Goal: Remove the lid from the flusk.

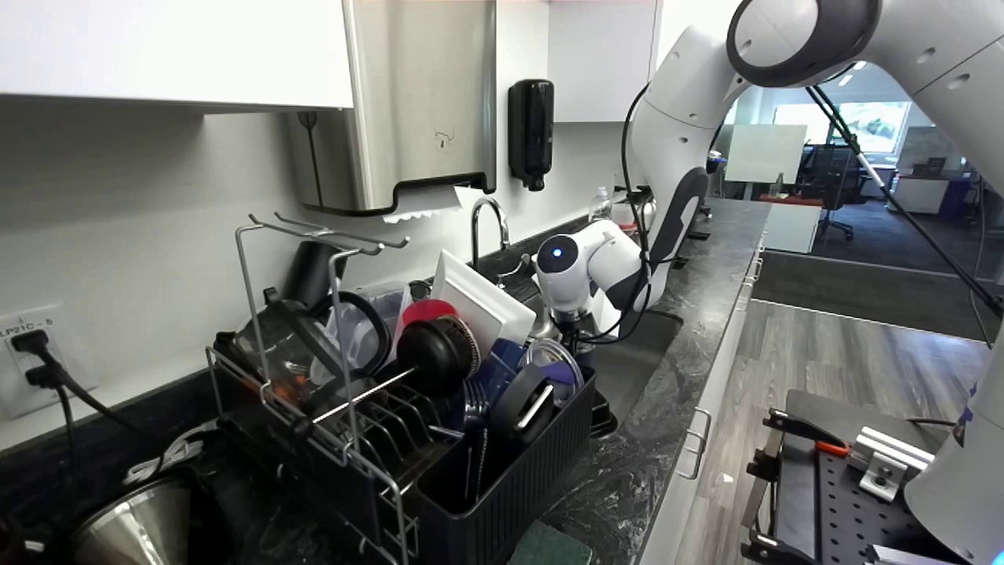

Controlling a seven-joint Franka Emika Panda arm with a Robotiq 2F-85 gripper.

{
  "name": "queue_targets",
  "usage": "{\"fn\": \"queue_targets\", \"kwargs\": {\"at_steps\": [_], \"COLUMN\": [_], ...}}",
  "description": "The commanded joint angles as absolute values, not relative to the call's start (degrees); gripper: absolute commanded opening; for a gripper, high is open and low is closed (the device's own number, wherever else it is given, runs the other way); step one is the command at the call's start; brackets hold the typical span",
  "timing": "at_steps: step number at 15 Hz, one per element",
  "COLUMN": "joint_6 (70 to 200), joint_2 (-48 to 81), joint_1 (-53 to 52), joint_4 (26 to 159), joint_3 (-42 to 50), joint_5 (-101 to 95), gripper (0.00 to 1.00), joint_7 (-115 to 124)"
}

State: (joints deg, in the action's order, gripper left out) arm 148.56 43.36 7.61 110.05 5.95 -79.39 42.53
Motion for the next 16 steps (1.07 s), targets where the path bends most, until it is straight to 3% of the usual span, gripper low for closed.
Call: {"fn": "queue_targets", "kwargs": {"at_steps": [1,14,15,16], "joint_6": [149.38,149.3,149.29,149.34], "joint_2": [44.79,45.79,45.93,46.01], "joint_1": [7.04,6.61,6.63,6.68], "joint_4": [108.61,108.05,108.02,108.06], "joint_3": [6.21,6.23,6.28,6.29], "joint_5": [-79.44,-78.74,-78.73,-78.68], "gripper": [1.0,1.0,0.94,0.72], "joint_7": [40.18,38.92,39.0,39.01]}}
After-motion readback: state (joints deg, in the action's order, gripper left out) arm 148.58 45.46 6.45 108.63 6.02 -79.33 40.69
